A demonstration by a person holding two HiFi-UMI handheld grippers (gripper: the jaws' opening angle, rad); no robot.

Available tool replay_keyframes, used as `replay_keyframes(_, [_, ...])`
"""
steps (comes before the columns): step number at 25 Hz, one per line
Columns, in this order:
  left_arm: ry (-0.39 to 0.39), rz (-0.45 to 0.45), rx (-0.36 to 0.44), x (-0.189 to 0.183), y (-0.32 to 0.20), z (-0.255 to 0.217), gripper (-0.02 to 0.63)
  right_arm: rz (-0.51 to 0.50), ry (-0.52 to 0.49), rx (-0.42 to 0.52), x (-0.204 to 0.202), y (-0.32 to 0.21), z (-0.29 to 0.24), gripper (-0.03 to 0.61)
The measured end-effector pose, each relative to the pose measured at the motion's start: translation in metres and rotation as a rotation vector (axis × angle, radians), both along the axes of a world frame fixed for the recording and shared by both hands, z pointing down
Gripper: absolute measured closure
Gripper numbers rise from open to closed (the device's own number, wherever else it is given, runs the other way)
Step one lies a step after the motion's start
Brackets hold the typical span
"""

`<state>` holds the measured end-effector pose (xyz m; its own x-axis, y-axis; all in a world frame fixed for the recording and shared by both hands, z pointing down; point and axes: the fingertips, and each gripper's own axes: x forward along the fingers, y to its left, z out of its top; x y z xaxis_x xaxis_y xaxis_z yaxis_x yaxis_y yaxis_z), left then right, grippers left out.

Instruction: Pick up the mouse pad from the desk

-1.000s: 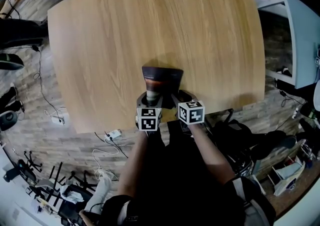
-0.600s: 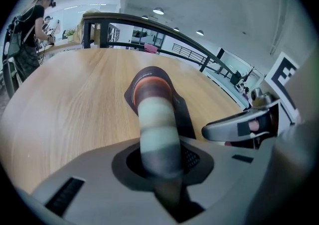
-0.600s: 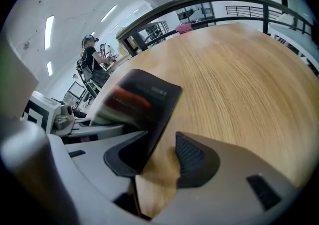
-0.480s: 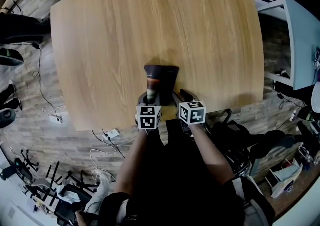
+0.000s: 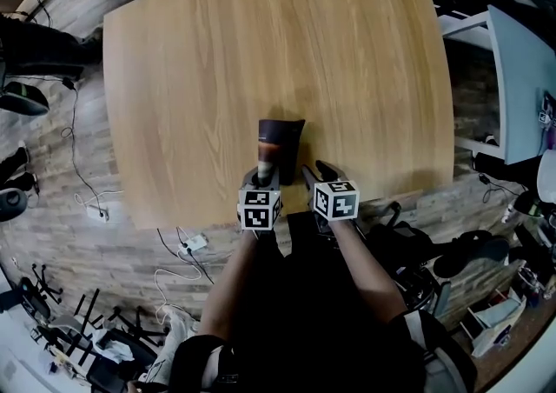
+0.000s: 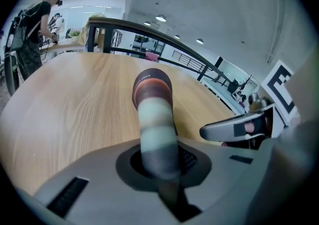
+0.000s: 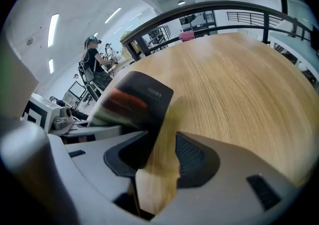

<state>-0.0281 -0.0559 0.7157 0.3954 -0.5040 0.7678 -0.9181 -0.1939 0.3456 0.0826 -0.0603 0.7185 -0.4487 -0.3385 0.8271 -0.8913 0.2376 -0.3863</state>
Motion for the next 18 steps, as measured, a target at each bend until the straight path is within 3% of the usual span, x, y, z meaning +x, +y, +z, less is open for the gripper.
replay_keyframes(10, [0.013,-0.086,0.045,-0.041,-0.001,-0.042,0.569,-0.01,-0.006,0.072,-0.019,-0.005,-0.04,0.397])
replay_keyframes(18, [0.014,-0.16,0.123,-0.084,0.012,-0.089,0.569,-0.017,-0.026,0.163,-0.035,-0.009,-0.08,0.441])
